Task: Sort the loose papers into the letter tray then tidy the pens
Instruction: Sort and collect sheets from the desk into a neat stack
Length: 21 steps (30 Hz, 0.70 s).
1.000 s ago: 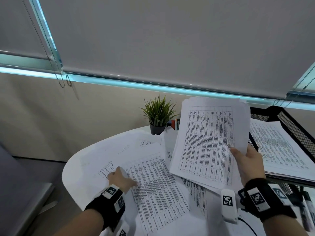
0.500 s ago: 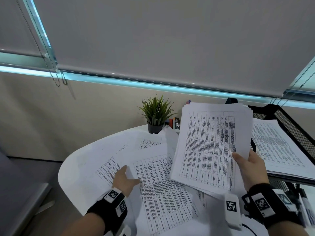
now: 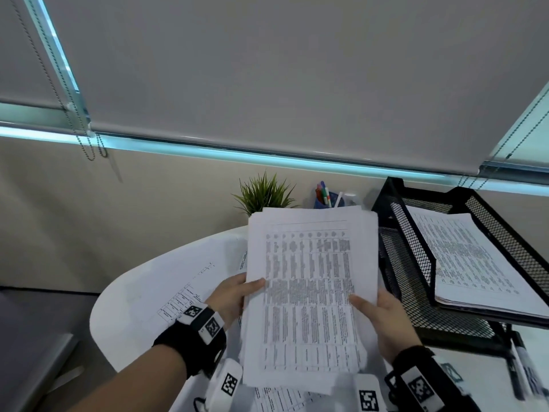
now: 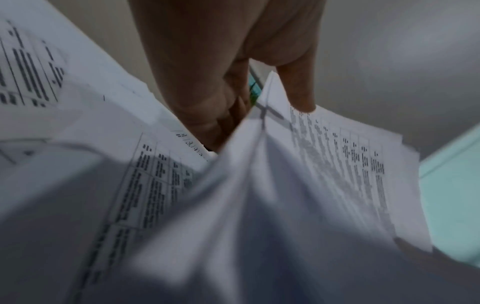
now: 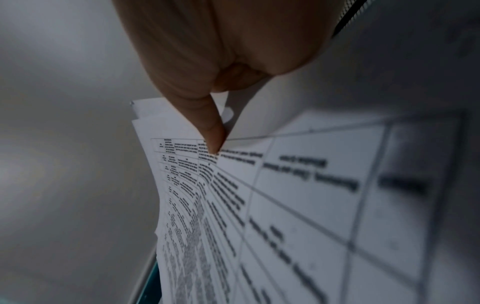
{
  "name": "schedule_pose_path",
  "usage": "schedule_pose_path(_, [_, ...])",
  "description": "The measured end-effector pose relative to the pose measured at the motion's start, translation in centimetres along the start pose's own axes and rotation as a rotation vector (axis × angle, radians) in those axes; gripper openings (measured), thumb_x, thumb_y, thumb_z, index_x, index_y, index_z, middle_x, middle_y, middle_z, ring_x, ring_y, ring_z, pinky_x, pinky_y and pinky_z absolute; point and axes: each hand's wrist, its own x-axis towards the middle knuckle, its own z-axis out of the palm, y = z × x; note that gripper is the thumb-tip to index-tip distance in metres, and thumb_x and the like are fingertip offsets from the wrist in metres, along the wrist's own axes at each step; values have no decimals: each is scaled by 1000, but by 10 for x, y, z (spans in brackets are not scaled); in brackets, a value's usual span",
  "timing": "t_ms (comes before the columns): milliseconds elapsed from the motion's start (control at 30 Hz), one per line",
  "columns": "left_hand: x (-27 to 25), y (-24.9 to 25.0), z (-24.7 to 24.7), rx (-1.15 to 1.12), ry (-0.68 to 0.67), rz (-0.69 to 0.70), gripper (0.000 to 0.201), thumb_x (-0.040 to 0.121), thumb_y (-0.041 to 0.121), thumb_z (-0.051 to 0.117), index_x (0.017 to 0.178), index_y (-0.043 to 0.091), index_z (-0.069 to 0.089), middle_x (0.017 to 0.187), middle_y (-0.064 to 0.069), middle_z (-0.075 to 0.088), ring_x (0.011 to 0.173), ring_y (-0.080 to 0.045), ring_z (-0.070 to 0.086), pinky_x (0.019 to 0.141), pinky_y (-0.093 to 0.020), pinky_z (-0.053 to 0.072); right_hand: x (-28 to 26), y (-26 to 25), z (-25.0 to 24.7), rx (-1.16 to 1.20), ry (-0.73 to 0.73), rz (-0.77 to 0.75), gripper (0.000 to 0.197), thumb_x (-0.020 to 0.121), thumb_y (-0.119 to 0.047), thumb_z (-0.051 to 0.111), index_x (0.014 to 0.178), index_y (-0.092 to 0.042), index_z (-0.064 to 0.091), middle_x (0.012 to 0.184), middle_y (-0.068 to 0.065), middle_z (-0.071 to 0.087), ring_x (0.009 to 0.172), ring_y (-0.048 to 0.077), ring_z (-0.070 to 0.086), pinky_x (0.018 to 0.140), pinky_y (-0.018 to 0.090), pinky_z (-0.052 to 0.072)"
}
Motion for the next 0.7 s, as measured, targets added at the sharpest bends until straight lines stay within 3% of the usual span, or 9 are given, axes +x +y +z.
schedule_pose_path(100, [2,2,-1,9,36,116,44,59,3,76,102,5,67,106,-12,71,97,-22,67,99,-39,45,-2,2,9,0,-39,-21,34,87,-2,58,120,-9,59,112,7,71,109,26,64,101,47,44])
schedule_pose_path(167, [0,7,0,-4,64,171,48,55,4,75,102,5,67,104,-12,71,99,-24,66,100,-41,44,-3,-3,11,7,-86,-44,35,84,-3,61,117,-13,60,111,3,71,108,21,65,99,40,46])
schedule_pose_path(233, [-3,15,1,-33,61,216,55,50,8,80,103,3,66,105,-15,71,100,-30,66,96,-43,47,-3,-16,12,-8,-119,-72,28,83,3,61,103,-17,61,93,-4,75,91,7,70,85,21,50])
schedule_pose_path(300, [-9,26,6,-43,32,274,64,44,15,83,105,2,66,105,-17,70,99,-33,67,90,-43,51,-2,-28,13,-35,-117,-120,19,83,4,63,81,-14,57,61,-10,70,59,-3,66,67,9,49])
schedule_pose_path(367, [-11,36,11,-19,17,334,65,43,19,83,104,3,67,104,-16,71,98,-31,68,87,-42,52,2,-35,14,-39,-144,-147,13,75,-10,76,82,-7,65,74,0,74,73,7,71,82,28,56])
schedule_pose_path(433, [-12,44,15,23,18,363,60,42,20,83,99,6,69,101,-15,72,96,-30,68,85,-43,53,5,-38,15,-49,-128,-144,36,58,-23,87,90,-11,73,96,5,75,94,19,70,97,48,49])
schedule_pose_path(500, [-13,48,16,80,21,356,58,41,21,84,95,7,70,97,-15,73,94,-31,69,87,-46,53,6,-39,18,-48,-127,-134,35,52,-25,85,84,-15,76,93,3,75,88,15,71,95,44,50])
schedule_pose_path(600, [-14,51,18,120,38,346,54,45,23,86,95,8,71,95,-13,74,93,-29,69,90,-48,51,6,-39,24,-32,-158,-140,56,31,-52,90,80,-26,78,90,1,76,86,11,71,86,32,50])
schedule_pose_path(700, [-15,53,22,131,74,371,32,61,6,83,91,9,71,89,-10,75,87,-26,71,85,-46,54,9,-40,26,-43,-124,-199,31,50,-41,85,79,-31,76,88,-5,76,86,12,70,89,34,50])
